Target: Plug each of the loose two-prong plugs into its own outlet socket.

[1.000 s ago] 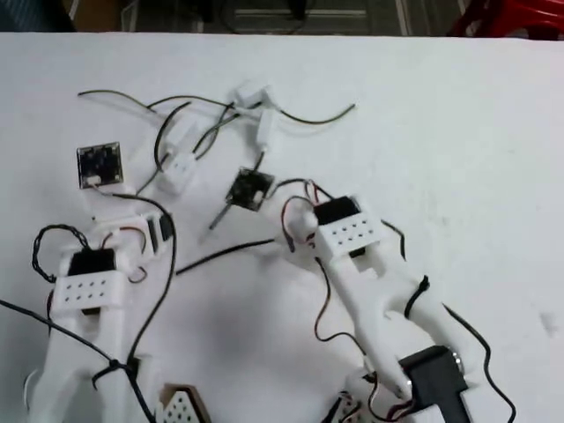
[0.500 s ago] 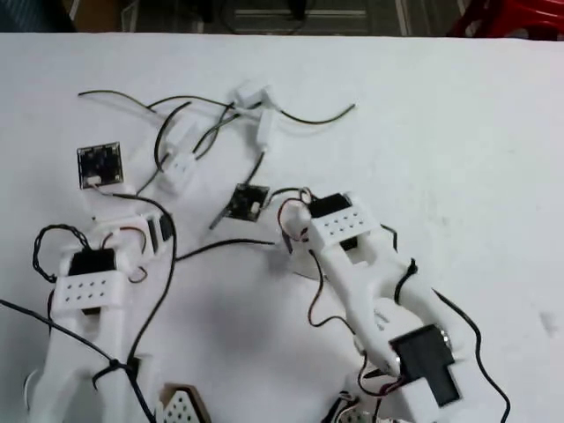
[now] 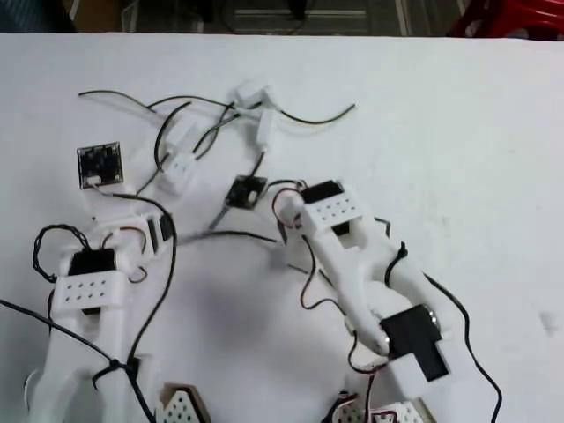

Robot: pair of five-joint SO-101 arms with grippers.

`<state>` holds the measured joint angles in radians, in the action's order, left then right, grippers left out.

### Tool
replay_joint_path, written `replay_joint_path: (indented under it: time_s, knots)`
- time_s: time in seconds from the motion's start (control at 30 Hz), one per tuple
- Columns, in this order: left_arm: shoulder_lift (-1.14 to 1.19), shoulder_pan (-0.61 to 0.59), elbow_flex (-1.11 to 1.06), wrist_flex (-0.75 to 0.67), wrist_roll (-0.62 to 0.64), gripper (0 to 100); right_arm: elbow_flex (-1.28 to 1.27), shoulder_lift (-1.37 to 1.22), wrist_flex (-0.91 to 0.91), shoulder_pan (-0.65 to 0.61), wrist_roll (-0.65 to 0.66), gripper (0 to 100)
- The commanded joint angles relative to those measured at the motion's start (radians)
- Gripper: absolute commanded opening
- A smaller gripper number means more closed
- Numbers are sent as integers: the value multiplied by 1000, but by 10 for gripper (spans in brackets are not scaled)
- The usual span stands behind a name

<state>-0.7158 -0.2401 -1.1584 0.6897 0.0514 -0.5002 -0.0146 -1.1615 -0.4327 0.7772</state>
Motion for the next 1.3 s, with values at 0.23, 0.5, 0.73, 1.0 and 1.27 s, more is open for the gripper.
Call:
replay_joint_path:
  time_s: [0.23, 0.5, 0.73, 1.0, 1.27]
  knots:
    - [-31, -4, 3, -18, 2, 249, 226, -24, -166, -125, -497, 76]
    - [-31, -4, 3, -18, 2, 249, 265, -102, -170, -357, -611, 77]
    - [-31, -4, 3, -18, 2, 249, 273, -248, -25, -441, -677, 120]
    - [-31, -4, 3, -18, 2, 249, 299, -191, -90, -433, -592, 251]
    - [-31, -4, 3, -18, 2, 249, 301, -124, -120, -335, -514, 251]
